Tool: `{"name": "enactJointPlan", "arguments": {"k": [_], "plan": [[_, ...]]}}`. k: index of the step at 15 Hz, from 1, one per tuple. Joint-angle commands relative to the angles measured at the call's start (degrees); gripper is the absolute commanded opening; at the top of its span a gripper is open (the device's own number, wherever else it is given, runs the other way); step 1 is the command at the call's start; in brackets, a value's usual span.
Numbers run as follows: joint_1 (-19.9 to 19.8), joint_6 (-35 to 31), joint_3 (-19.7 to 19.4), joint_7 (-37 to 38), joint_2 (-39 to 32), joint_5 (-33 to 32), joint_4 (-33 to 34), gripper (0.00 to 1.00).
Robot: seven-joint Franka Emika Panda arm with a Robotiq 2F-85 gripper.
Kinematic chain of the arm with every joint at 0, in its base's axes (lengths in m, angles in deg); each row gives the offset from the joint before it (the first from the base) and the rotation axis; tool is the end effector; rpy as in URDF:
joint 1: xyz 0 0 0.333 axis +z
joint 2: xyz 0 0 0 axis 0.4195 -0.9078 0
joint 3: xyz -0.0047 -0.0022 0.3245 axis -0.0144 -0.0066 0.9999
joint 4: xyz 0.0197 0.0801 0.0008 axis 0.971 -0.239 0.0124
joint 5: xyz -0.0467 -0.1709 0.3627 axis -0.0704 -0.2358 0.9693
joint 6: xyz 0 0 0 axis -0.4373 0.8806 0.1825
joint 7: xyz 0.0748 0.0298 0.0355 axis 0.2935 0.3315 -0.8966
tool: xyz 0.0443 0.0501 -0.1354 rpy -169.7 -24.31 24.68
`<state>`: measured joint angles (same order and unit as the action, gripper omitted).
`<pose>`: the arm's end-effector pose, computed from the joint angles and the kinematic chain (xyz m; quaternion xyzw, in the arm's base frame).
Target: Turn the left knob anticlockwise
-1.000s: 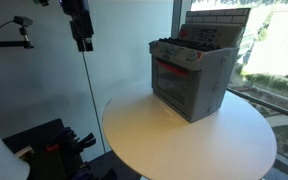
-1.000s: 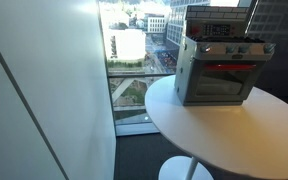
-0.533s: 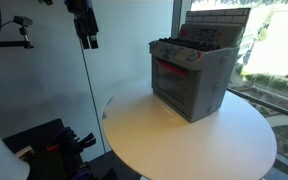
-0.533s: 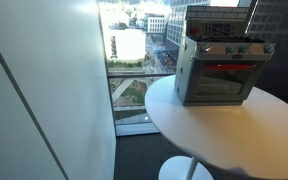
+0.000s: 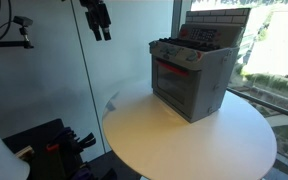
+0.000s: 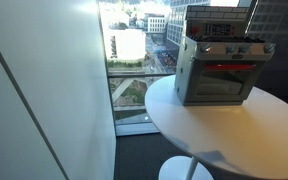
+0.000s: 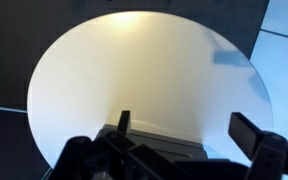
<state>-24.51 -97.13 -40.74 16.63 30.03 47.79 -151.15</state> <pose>0.4016 0.0748 0.4747 0.9962 -0.0281 0.0542 0.0620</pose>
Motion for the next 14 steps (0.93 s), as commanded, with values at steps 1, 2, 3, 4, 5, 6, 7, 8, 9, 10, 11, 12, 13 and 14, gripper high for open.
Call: {"name": "enactJointPlan", "arguments": {"k": [1, 2, 3, 4, 5, 6, 7, 8, 9, 10, 11, 12, 13, 14], "plan": [[-0.2, -1.8, -0.2, 3.2, -5.9, -0.6, 5.7, 1.0], [-0.5, -3.2, -0.1, 4.2, -7.2, -1.0, 6.6, 1.0], [-0.6, -4.0, -0.1, 5.0, -8.7, -0.9, 7.9, 1.0], [-1.0, -6.0, 0.2, 6.6, -10.1, -1.6, 8.7, 1.0], [-1.0, -7.1, 0.2, 7.6, -11.5, -1.7, 9.5, 1.0], [-1.3, -9.0, 0.3, 9.2, -13.0, -2.3, 10.3, 1.0], [-1.4, -10.3, 0.3, 10.7, -14.4, -2.9, 11.1, 1.0], [-1.5, -11.8, 0.3, 12.3, -15.8, -3.5, 11.7, 1.0], [-1.5, -13.0, 0.1, 13.7, -17.2, -3.8, 12.5, 1.0], [-1.5, -14.5, 0.0, 15.2, -18.5, -4.1, 13.0, 1.0], [-1.5, -15.7, -0.1, 16.6, -19.5, -4.4, 13.6, 1.0], [-1.5, -17.6, -0.1, 18.5, -20.7, -5.0, 14.0, 1.0], [-1.5, -18.9, -0.2, 20.0, -21.7, -5.6, 14.5, 1.0], [-1.4, -20.2, -0.3, 21.6, -22.7, -6.0, 14.9, 1.0]]}}
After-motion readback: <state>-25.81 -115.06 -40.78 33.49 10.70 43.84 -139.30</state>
